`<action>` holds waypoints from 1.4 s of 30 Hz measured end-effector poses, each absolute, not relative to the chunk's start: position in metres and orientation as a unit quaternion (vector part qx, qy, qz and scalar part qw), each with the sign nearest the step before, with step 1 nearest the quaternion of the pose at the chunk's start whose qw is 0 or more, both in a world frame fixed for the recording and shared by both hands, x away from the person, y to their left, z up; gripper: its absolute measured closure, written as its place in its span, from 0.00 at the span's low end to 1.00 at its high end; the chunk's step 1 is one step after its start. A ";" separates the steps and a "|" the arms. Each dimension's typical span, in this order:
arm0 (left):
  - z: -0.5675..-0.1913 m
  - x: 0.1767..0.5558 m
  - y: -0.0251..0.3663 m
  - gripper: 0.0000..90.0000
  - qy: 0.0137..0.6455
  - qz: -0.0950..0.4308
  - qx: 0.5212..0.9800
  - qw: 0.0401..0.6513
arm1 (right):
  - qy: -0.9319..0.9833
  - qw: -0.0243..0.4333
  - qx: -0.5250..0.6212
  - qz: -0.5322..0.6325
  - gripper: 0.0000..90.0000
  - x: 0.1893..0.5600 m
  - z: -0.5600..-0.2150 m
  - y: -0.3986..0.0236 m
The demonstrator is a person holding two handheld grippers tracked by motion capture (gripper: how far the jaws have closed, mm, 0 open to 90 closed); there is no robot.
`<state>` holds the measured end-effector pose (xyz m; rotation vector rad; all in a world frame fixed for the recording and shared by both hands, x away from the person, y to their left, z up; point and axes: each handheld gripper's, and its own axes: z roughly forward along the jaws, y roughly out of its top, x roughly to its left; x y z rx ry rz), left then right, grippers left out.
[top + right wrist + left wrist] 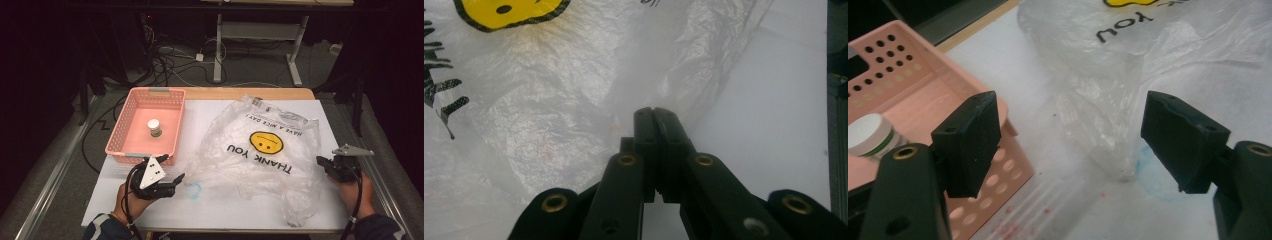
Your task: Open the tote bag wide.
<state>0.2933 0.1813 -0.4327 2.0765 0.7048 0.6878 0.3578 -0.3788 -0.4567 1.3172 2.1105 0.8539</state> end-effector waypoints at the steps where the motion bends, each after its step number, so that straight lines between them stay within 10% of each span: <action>1: -0.433 0.292 0.184 0.26 0.282 0.273 0.824 0.410 | 0.777 0.251 0.484 0.315 0.96 0.352 -0.457 -0.378; 13: -0.436 0.291 0.192 0.26 0.300 0.271 0.818 0.409 | 0.792 0.301 0.377 0.373 0.57 0.313 -0.417 -0.340; 26: -0.439 0.294 0.191 0.26 0.301 0.264 0.821 0.406 | 0.931 0.155 0.106 0.313 0.45 0.332 -0.430 -0.190; 33: -0.440 0.295 0.191 0.26 0.300 0.260 0.824 0.404 | 0.950 0.146 0.108 0.255 0.55 0.350 -0.456 -0.185; 42: -0.442 0.296 0.188 0.26 0.298 0.261 0.828 0.396 | 0.934 0.166 0.154 0.277 0.99 0.362 -0.458 -0.190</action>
